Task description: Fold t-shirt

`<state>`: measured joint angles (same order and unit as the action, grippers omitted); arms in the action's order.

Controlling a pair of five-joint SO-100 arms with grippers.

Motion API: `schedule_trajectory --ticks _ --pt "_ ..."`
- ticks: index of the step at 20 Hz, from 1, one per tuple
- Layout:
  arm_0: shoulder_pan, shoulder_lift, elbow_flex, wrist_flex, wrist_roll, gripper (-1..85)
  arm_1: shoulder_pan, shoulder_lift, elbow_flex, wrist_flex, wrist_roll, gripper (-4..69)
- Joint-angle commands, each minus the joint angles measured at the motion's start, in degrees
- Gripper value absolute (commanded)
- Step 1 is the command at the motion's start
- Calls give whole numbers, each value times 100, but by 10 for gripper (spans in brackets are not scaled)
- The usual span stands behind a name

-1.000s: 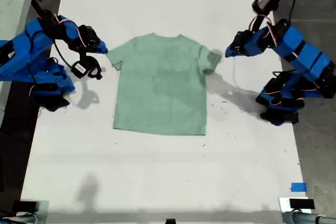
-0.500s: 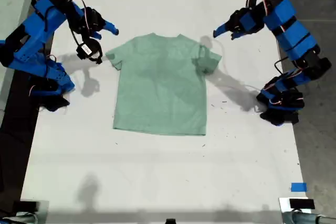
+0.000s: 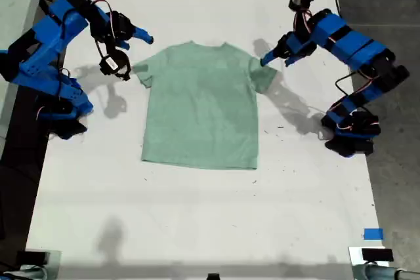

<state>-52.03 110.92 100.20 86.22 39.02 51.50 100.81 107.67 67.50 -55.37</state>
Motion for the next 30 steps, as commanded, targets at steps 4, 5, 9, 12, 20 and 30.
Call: schedule_trajectory --ticks 4,5,9,12,20,30 --pt "-62 79 0 -158 18 347 167 -1178 -114 -1239 -431 358" --pt "-62 97 18 -167 18 346 202 -1459 -229 -1301 -492 358" --pt "-44 167 132 -193 0 344 325 -2408 -835 -1134 -686 198" --pt "0 185 149 -202 -9 341 334 -2329 -1099 -782 -686 13" --pt "105 211 158 -193 -26 337 -237 -1512 -2496 949 -439 -11" --pt "229 237 167 -220 -70 336 -1459 -3375 -6047 1354 923 -11"
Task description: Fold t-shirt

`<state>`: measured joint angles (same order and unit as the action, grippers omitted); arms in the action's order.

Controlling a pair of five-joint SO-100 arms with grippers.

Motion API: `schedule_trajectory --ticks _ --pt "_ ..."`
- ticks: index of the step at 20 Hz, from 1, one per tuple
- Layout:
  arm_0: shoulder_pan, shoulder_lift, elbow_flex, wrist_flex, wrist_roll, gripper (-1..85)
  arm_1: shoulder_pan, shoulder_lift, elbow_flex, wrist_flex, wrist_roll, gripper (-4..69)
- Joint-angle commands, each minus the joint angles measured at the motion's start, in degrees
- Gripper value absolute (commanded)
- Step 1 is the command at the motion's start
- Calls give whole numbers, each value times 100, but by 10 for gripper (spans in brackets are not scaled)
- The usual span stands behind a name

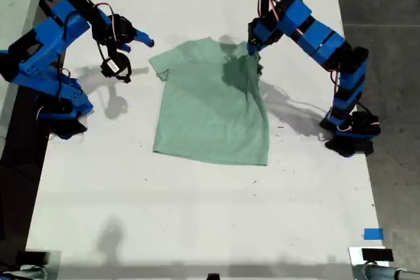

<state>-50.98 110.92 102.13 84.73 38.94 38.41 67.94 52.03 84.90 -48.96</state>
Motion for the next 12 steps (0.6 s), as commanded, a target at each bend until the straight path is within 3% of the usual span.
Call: schedule_trajectory --ticks 1,8,9,10,11,12 --pt "123 246 -18 -62 -62 336 -193 -281 -536 -554 439 -11" --pt "123 281 88 -167 -70 336 -642 -1608 -993 -1881 1336 -8" --pt "149 272 97 -185 -79 336 -694 -1714 -1239 -1890 1213 63" --pt "176 255 97 -202 -88 337 -738 -1644 -1354 -1872 1090 199" --pt "185 246 97 -202 -88 338 -756 -1415 -1354 -1758 1055 243" --pt "185 246 114 -202 -88 338 -765 -1195 -1354 -1652 844 403"
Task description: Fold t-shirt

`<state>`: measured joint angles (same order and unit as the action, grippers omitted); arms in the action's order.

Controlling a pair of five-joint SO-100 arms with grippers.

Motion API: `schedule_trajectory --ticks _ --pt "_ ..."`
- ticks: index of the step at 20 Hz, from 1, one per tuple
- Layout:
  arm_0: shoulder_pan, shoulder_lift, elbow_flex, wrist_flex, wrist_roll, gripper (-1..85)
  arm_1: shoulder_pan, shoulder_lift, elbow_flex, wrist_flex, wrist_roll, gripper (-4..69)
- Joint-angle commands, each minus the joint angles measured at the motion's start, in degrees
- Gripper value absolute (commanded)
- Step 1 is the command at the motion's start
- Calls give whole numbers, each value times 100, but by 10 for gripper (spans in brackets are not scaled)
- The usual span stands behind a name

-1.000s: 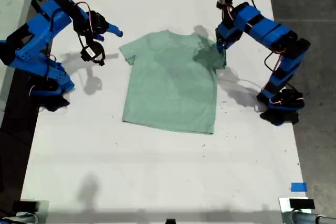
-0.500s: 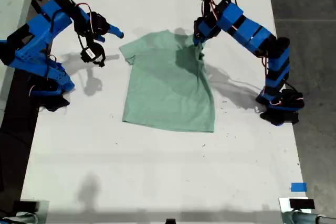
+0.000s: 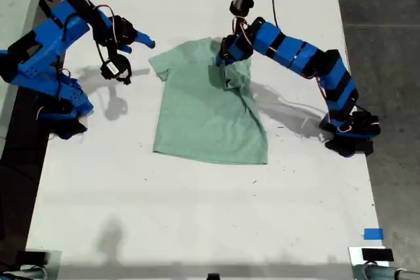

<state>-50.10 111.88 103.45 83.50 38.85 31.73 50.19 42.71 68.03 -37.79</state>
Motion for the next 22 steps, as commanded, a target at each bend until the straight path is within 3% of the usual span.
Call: schedule_trajectory --ticks 1,5,8,16,22 --pt "97 149 0 -97 -79 338 -53 817 -422 272 -316 394" --pt "97 141 70 -176 -97 337 352 1793 -316 1512 -369 311" --pt "158 -9 105 -281 -114 339 536 2584 0 2039 -650 289" --pt "-70 -2294 -272 -1257 -220 338 308 4184 1819 2127 -589 232" --pt "-334 -4368 -2057 -1055 -220 336 149 5599 3015 2083 -334 225"
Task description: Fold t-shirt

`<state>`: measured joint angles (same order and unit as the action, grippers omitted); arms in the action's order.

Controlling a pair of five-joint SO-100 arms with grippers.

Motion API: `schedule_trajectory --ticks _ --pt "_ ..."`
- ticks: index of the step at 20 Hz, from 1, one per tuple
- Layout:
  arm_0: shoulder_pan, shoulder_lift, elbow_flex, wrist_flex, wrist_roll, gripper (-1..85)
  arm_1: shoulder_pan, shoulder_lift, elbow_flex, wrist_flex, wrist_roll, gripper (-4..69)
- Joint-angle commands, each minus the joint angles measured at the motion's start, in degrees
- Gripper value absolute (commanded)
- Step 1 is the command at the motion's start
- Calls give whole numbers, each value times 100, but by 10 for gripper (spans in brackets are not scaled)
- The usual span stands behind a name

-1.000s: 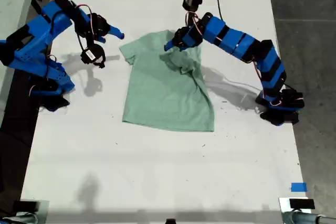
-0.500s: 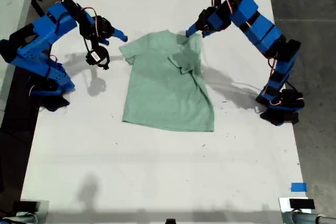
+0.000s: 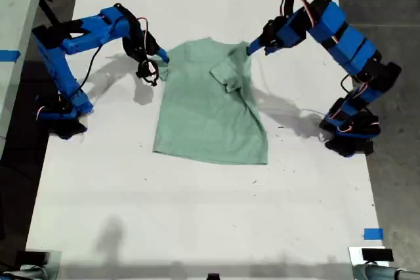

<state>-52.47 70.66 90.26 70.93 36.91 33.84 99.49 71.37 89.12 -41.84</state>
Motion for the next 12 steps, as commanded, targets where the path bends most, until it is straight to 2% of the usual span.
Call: schedule_trajectory --ticks 1,3,4,5,7,8,12 --pt "-97 -510 -1055 290 -26 336 -62 888 360 -44 97 224" --pt "-149 -1222 -1802 615 -62 329 -26 1266 729 -70 141 223" --pt "-185 -1670 -2312 993 -132 309 -18 1433 879 -88 158 223" --pt "-220 -2048 -2874 1441 -176 266 -9 1582 1011 -97 176 222" --pt "-308 -2628 -3665 1969 -255 102 9 1854 1257 -141 202 215" --pt "-334 -2786 -3911 2153 -308 58 26 1969 1371 -158 202 211" --pt "-193 -2443 -3876 2224 -396 31 97 2268 1758 -237 211 194"
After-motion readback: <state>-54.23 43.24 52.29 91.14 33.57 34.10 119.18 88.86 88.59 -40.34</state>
